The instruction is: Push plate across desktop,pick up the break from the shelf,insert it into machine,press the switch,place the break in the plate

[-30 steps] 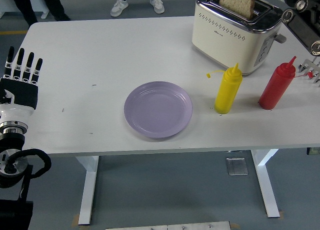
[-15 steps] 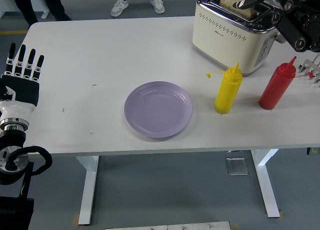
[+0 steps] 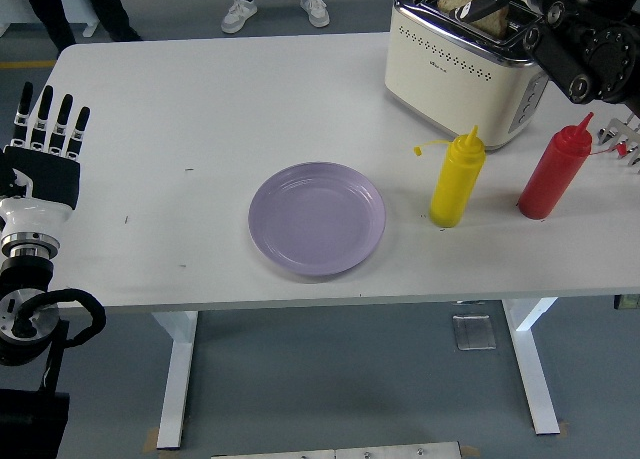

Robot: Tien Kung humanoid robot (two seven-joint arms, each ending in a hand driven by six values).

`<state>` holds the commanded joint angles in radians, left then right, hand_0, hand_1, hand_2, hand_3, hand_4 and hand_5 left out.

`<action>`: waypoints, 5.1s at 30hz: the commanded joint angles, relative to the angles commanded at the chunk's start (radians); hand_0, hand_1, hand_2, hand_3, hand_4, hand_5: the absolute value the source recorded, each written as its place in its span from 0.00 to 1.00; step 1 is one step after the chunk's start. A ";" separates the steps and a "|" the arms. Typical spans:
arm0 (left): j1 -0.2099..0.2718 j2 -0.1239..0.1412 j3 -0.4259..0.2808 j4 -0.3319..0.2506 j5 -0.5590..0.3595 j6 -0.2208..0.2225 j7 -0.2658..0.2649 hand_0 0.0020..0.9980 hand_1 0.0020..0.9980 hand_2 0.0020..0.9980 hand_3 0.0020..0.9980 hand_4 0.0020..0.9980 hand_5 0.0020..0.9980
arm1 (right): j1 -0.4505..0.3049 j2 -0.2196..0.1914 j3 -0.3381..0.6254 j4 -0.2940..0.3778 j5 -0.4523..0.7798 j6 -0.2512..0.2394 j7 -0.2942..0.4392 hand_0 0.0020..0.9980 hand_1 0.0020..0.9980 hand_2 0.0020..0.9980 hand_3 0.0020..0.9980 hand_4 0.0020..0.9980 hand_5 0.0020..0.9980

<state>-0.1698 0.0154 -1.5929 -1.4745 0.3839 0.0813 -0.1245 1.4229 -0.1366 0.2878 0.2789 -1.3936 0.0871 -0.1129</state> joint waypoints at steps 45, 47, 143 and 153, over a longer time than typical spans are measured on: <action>0.016 0.002 -0.003 -0.003 0.000 -0.001 0.000 0.80 0.81 0.83 0.77 0.62 1.00 | 0.033 -0.178 0.298 0.346 -0.361 -0.167 0.008 0.24 0.34 0.42 0.49 0.29 0.09; 0.017 0.002 -0.003 -0.003 0.000 -0.001 0.000 0.80 0.81 0.83 0.77 0.62 1.00 | 0.035 -0.187 0.332 0.397 -0.343 -0.157 0.006 0.25 0.33 0.41 0.48 0.27 0.08; 0.016 0.000 0.007 -0.044 0.003 -0.007 -0.002 0.80 0.81 0.83 0.76 0.62 1.00 | -0.194 -0.101 0.000 0.692 0.274 0.141 0.064 0.77 0.75 0.75 0.78 0.52 0.28; 0.026 0.004 0.010 -0.059 0.002 -0.009 -0.002 0.80 0.81 0.83 0.76 0.62 1.00 | -0.300 -0.279 0.259 0.928 0.449 0.029 0.033 0.73 0.72 0.71 0.74 0.43 0.23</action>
<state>-0.1439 0.0194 -1.5829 -1.5337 0.3856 0.0721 -0.1268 1.1232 -0.4156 0.5470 1.2073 -0.9449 0.1158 -0.0801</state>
